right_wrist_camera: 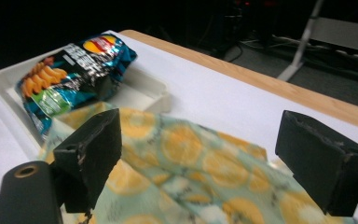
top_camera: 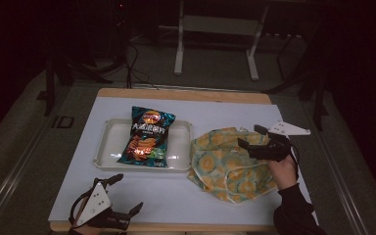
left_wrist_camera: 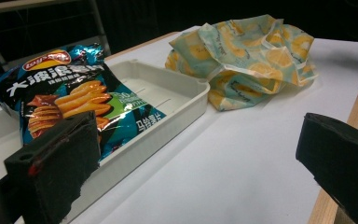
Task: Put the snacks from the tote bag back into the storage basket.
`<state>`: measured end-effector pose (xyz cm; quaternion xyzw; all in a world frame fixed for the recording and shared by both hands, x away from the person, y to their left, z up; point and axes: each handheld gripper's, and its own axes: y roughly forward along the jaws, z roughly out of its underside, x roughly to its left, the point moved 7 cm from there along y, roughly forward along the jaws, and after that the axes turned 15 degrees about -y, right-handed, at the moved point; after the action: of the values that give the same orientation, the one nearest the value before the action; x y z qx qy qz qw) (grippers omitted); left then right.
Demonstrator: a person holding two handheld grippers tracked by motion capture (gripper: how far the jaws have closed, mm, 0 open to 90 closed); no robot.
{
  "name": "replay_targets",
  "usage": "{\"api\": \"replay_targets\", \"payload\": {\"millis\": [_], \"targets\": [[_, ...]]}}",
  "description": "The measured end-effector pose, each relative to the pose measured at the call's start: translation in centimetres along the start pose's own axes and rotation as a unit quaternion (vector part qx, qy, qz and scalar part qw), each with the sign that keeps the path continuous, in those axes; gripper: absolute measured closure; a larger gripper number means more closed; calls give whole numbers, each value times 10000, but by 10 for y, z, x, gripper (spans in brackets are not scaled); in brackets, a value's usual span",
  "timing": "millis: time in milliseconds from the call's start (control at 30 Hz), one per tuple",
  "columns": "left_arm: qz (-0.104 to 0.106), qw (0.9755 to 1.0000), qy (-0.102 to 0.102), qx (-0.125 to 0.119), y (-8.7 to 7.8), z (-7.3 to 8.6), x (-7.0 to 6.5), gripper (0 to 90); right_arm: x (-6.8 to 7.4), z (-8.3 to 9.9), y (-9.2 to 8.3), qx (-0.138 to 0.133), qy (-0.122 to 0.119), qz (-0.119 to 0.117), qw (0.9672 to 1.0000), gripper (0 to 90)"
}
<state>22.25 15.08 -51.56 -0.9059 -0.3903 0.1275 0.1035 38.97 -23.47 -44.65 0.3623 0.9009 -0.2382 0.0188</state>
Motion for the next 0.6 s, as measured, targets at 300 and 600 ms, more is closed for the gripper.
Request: {"api": "replay_targets", "payload": {"millis": [300, 600], "targets": [[-7, 10000, 10, 23, 0, 0, 0, 2, 1, 26, -16, 88, 41, 218, 9997, 143], [-11, 10000, 30, 50, 1, 1, 0, 2, 3, 50, -29, 248, 140, 480, 9984, 143]]}}
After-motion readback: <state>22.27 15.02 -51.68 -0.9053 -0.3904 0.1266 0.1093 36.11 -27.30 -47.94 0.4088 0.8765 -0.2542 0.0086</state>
